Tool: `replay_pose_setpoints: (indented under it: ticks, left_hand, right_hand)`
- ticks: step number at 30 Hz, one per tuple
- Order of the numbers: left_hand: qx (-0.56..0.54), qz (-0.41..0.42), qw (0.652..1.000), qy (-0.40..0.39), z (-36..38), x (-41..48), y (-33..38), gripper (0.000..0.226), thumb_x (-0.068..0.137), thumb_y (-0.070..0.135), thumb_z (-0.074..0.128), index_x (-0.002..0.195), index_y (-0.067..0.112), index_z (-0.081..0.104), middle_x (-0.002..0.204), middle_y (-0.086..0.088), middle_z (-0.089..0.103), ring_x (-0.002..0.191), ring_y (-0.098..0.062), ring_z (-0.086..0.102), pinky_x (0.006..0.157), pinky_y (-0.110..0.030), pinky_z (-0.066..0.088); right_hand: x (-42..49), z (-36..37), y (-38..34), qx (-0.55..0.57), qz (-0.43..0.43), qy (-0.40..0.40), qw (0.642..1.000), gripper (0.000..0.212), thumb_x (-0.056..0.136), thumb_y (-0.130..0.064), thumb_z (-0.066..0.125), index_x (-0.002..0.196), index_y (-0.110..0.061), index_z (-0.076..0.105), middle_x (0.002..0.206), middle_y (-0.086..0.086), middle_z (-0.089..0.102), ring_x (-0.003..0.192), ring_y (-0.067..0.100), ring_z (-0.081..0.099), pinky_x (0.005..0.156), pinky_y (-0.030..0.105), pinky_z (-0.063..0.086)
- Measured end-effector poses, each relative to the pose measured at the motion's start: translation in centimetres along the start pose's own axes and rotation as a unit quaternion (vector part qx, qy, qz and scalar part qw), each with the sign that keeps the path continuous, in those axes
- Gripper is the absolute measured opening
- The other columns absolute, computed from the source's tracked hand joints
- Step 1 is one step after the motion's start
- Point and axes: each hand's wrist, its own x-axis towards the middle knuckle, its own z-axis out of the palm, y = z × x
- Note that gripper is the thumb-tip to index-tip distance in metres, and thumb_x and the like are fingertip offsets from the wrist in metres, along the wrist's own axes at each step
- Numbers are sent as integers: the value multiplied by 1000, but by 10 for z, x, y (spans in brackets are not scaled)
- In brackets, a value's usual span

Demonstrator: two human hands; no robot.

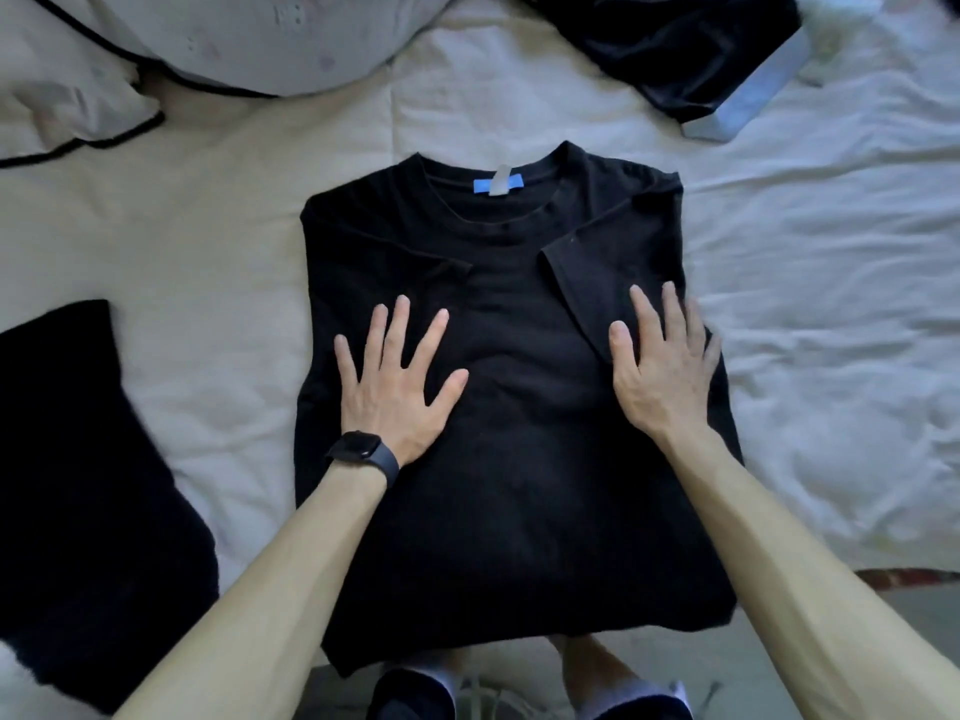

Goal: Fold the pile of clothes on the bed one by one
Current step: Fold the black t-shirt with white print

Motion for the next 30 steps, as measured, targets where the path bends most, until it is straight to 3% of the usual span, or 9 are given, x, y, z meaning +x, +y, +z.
replay_pose_setpoints:
  ticks: [3, 6, 8, 12, 16, 20, 24, 26, 30]
  left_hand:
    - [-75, -111, 988, 74, 9, -79, -9, 74, 91, 65, 39, 157, 36, 23, 166, -6, 12, 153, -30, 10, 117, -60, 13]
    - [-191, -293, 928, 129, 28, -172, -13, 80, 85, 64, 50, 150, 21, 33, 152, -17, 34, 139, -38, 34, 112, -59, 30]
    - [-246, -347, 896, 127, 36, -211, -12, 78, 84, 61, 60, 143, 14, 39, 141, -19, 48, 129, -40, 44, 107, -56, 37]
    - [-363, -448, 814, 74, 40, -244, -7, 62, 87, 49, 71, 134, 19, 45, 133, -8, 59, 122, -33, 55, 99, -43, 44]
    - [-379, -431, 815, -75, 61, -272, -17, 66, 86, 55, 69, 135, 13, 56, 135, -6, 61, 124, -33, 56, 105, -45, 45]
    - [-380, -445, 795, -157, 64, -309, -15, 78, 92, 46, 67, 149, 2, 40, 152, -12, 45, 138, -33, 45, 113, -44, 37]
    - [-428, -440, 783, -99, 38, -351, -5, 21, 95, 31, 67, 107, 13, 68, 122, -13, 67, 102, -29, 64, 96, -48, 52]
    - [-452, -462, 762, -45, 16, -367, 0, 14, 97, 28, 64, 89, 18, 67, 108, -12, 69, 86, -26, 63, 86, -49, 55]
    - [-490, -485, 723, 41, -36, -390, 8, 28, 97, 38, 63, 109, 13, 71, 105, -6, 72, 94, -30, 69, 78, -43, 56]
  right_hand:
    - [-64, -12, 33, 47, 78, 54, 994, 69, 96, -58, 44, 154, -22, 35, 164, 9, 27, 152, 27, 19, 121, 53, 16]
    - [-133, -14, 86, 120, 229, 23, 966, 90, 80, -73, 47, 147, -14, 40, 146, 14, 46, 137, 35, 38, 114, 53, 29]
    - [-170, -14, 119, 177, 272, -7, 946, 79, 77, -74, 60, 130, -17, 51, 125, 8, 55, 120, 32, 53, 103, 52, 43]
    - [-210, -11, 165, 300, 269, -142, 904, 38, 81, -46, 82, 109, -23, 68, 107, -3, 74, 100, 19, 69, 94, 44, 54]
    - [-228, -6, 181, 353, 256, -209, 875, 21, 86, -18, 81, 104, -25, 72, 91, -11, 75, 87, 11, 71, 81, 32, 55]
    - [-243, -1, 196, 335, 235, -203, 890, 20, 92, -19, 74, 111, -18, 70, 101, -3, 75, 93, 17, 71, 87, 39, 56]
    - [-273, -22, 199, 332, 243, -182, 893, 21, 94, -22, 71, 110, -9, 71, 95, 1, 73, 80, 19, 66, 69, 36, 53]
    - [-288, -40, 200, 341, 249, -153, 893, 20, 95, -26, 69, 106, -10, 71, 93, 1, 72, 79, 20, 67, 77, 41, 58]
    - [-313, -89, 192, 393, 258, -78, 879, 15, 94, -31, 69, 92, -17, 68, 87, 6, 73, 75, 24, 73, 90, 51, 59]
